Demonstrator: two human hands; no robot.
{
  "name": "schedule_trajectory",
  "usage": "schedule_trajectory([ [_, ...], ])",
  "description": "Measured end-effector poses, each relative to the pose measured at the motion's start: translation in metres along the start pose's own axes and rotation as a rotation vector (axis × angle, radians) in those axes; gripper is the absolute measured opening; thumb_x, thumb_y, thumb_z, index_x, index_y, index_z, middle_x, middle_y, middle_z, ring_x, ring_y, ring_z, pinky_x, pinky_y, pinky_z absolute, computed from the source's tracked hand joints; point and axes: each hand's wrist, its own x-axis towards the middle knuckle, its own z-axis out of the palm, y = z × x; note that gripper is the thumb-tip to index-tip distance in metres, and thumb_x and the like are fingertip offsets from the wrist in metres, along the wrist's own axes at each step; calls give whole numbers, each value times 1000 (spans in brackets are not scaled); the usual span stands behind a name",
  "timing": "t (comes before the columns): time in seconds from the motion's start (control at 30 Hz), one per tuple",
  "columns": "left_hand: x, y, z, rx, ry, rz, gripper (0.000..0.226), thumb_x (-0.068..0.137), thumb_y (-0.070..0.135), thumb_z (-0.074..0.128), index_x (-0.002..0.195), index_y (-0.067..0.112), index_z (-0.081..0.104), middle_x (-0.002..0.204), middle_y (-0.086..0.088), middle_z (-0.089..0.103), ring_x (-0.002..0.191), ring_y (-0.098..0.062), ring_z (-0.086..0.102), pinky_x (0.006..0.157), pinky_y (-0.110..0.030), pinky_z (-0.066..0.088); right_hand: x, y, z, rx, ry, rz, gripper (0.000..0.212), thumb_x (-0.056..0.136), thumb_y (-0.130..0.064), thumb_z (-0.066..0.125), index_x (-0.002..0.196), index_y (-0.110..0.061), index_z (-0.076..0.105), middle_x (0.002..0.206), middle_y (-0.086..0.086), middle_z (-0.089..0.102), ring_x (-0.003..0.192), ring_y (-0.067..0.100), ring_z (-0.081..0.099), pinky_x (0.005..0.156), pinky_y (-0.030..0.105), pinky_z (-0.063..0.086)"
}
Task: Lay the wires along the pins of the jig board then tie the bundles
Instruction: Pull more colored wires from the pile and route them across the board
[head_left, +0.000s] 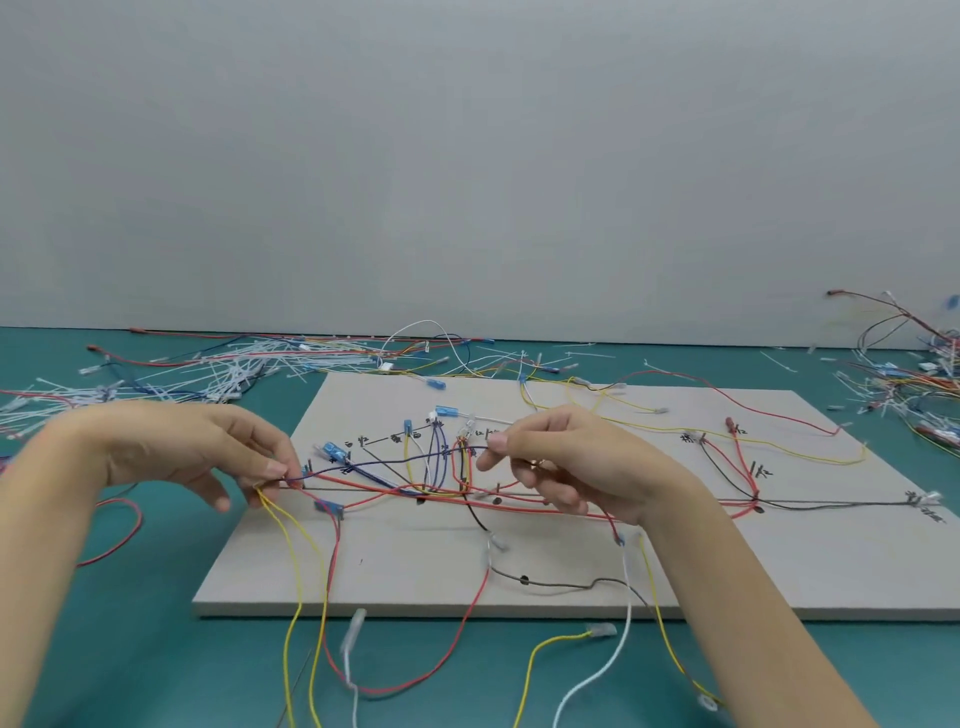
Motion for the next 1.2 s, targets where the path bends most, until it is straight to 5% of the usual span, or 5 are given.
schedule_trajectory([
  [0.17, 1, 15, 13, -119, 70, 139, 45, 64, 37, 86, 92, 3, 73, 92, -16, 70, 85, -19, 67, 77, -28, 57, -4, -2, 3, 3, -95, 26, 29, 94, -33, 60, 76, -15, 74, 71, 6, 68, 44, 12, 54, 41, 18, 39],
  [0.33, 1, 39, 36, -291, 177, 312, 53, 52, 40, 93, 85, 2, 75, 82, -16, 69, 75, -20, 69, 71, -24, 57, -3, -1, 10, -53, -261, 117, 19, 98, -26, 54, 104, -11, 62, 82, 12, 74, 75, 19, 69, 56, 23, 53],
  [0.67, 6, 83, 86, -539, 236, 481, 55, 27, 35, 99, 72, 12, 76, 63, 0, 62, 54, -10, 61, 53, -18, 52, 8, 1, 33, -52, 39, -119, 14, 92, -25, 64, 103, -20, 71, 85, -5, 66, 64, 17, 62, 50, 21, 45],
  [0.97, 13, 96, 109, -647, 106, 587, 15, 58, 13, 77, 66, 20, 67, 68, -3, 64, 64, -15, 66, 57, -19, 54, 8, -3, 38, 17, -55, -224, 19, 84, -17, 61, 84, -28, 76, 93, -5, 74, 82, 8, 61, 64, 20, 46],
  [1.2, 6, 98, 106, -715, 80, 466, 37, 51, 16, 89, 82, 21, 70, 73, 3, 43, 40, -4, 37, 43, -17, 38, 7, -4, 24, 176, -86, -235, 19, 87, -22, 55, 74, -23, 68, 74, 3, 70, 90, 24, 66, 92, 42, 46],
])
